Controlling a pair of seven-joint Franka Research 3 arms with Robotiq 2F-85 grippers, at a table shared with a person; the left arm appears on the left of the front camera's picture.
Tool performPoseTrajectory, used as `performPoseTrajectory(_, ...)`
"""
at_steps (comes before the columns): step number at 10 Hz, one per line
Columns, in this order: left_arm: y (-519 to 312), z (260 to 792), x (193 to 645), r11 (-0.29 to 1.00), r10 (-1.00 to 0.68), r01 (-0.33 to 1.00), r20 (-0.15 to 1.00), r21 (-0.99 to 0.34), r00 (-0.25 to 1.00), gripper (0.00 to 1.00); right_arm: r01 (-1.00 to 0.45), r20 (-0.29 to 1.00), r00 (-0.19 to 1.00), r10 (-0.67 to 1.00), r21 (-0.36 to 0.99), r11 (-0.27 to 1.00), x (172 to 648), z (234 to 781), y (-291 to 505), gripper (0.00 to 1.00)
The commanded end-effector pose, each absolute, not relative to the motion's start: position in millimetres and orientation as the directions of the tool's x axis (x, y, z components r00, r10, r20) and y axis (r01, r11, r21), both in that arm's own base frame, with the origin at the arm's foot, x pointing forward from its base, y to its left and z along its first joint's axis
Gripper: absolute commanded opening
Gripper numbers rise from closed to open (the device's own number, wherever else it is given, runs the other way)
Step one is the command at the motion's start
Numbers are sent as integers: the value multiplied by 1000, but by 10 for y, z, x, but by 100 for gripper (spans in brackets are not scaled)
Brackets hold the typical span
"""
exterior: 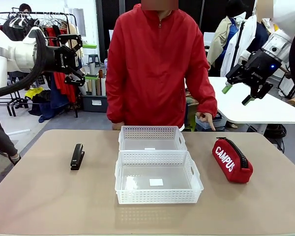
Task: Distribute items into two baskets.
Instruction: Pick up the Pencil pouch that the person points to.
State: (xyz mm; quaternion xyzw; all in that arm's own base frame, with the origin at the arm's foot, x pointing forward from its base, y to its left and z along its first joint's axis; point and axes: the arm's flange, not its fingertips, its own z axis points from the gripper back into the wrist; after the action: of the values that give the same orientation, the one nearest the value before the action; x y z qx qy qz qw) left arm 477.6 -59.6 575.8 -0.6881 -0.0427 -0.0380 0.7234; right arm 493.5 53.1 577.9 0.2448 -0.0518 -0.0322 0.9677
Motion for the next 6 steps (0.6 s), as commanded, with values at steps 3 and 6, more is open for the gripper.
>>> performPoseTrajectory(3,-591,5774,4771,49,5,116,117,-992,993,100,31,68,996,-60,375,926,4977,5638,455,100)
performPoseTrajectory(6,-591,5774,4771,49,5,116,117,-992,993,100,22,61,998,-29,108,994,5068,5200,347,100)
